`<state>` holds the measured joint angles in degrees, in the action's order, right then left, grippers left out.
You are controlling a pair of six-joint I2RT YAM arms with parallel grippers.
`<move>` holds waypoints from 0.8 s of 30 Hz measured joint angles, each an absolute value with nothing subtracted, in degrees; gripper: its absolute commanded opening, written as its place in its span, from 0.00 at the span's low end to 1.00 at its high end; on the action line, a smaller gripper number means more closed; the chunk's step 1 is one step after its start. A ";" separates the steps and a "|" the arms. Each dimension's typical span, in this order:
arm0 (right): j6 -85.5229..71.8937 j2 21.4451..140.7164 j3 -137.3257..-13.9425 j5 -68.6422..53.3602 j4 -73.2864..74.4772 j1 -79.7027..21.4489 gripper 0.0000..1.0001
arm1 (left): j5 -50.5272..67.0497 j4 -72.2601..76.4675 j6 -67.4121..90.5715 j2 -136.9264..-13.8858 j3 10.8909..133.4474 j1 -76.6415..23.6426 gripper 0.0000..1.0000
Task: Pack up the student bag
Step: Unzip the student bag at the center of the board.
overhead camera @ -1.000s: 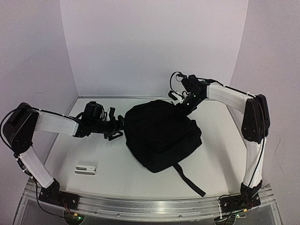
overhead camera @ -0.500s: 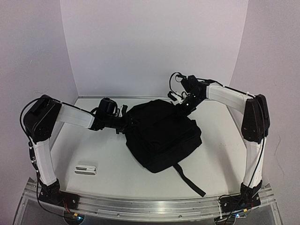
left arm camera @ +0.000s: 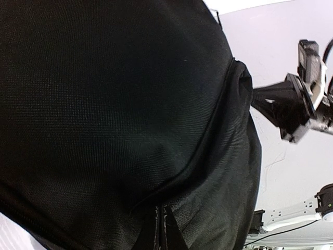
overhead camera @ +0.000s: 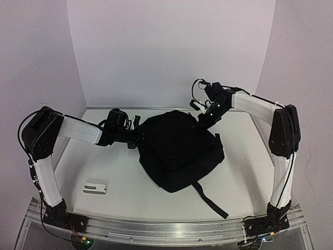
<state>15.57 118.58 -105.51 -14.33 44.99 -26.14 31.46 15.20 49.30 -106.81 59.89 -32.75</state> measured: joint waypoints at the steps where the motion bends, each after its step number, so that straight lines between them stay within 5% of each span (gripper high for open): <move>1: 15.95 118.58 -105.94 -14.34 44.91 -25.57 0.00 | 31.38 15.44 49.28 -106.46 59.62 -32.74 0.00; 10: 16.35 118.93 -107.71 -19.04 46.23 -23.69 0.01 | 31.20 15.50 48.72 -105.33 58.72 -32.46 0.00; 13: 16.23 118.91 -106.09 -20.70 46.35 -23.67 0.23 | 31.32 14.51 47.48 -104.89 58.68 -32.32 0.00; 15: 15.89 118.91 -104.71 -20.84 46.61 -24.01 0.29 | 31.30 13.52 46.34 -104.31 58.61 -32.51 0.00; 24: 14.28 120.24 -107.11 -20.49 49.27 -24.21 0.26 | 27.23 5.87 40.86 -103.02 59.13 -40.55 0.00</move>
